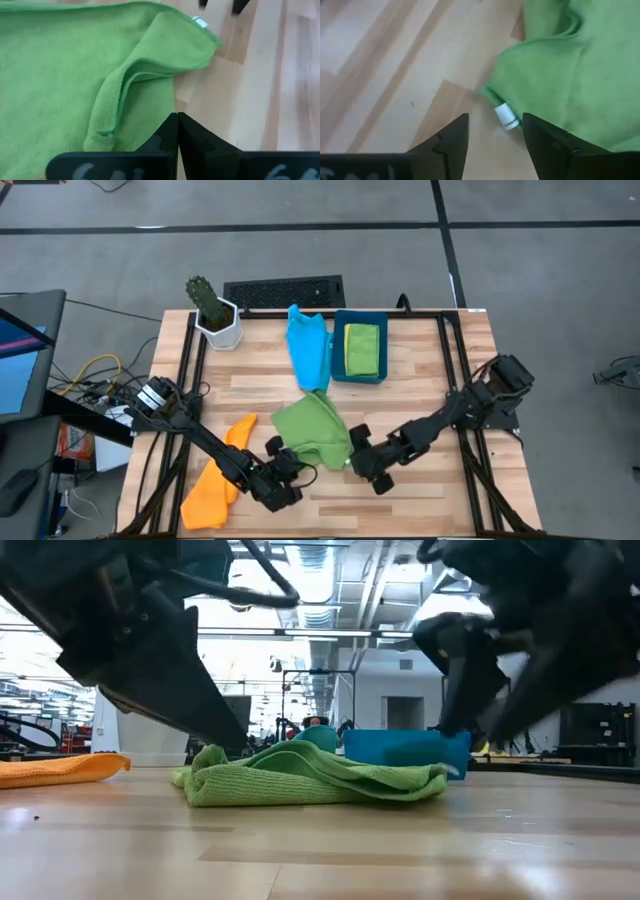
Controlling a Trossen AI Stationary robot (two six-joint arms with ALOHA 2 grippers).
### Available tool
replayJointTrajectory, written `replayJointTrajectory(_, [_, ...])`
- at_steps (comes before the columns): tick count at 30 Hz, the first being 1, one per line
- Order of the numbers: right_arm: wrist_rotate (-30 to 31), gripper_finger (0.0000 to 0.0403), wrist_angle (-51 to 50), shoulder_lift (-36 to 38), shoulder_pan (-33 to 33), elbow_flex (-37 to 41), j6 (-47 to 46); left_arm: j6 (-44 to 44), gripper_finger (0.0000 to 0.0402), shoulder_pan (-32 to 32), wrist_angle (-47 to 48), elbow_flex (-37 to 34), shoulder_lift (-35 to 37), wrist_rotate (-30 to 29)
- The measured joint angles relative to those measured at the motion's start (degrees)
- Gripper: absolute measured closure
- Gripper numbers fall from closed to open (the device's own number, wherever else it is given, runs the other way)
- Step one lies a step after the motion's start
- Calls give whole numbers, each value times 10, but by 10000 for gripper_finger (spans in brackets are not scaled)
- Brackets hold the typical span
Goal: Fold microfiber towels
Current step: Fold the green towel
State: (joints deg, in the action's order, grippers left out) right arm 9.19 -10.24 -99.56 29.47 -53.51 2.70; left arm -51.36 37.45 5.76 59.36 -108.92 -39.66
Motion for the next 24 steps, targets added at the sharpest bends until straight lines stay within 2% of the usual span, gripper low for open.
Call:
replayJointTrajectory(7, [2,194,31,-43,-14,-1,1,-2,401,0,-1,0,0,-1])
replayJointTrajectory(15, [1,195,3,-42,-13,-14,6,-3,401,0,-1,0,0,-1])
replayJointTrajectory(19, [31,199,4,-45,-19,-15,22,-3,401,0,0,0,0,-1])
replayJointTrajectory(24, [29,204,0,-46,-27,-15,23,-2,401,0,4,0,0,0])
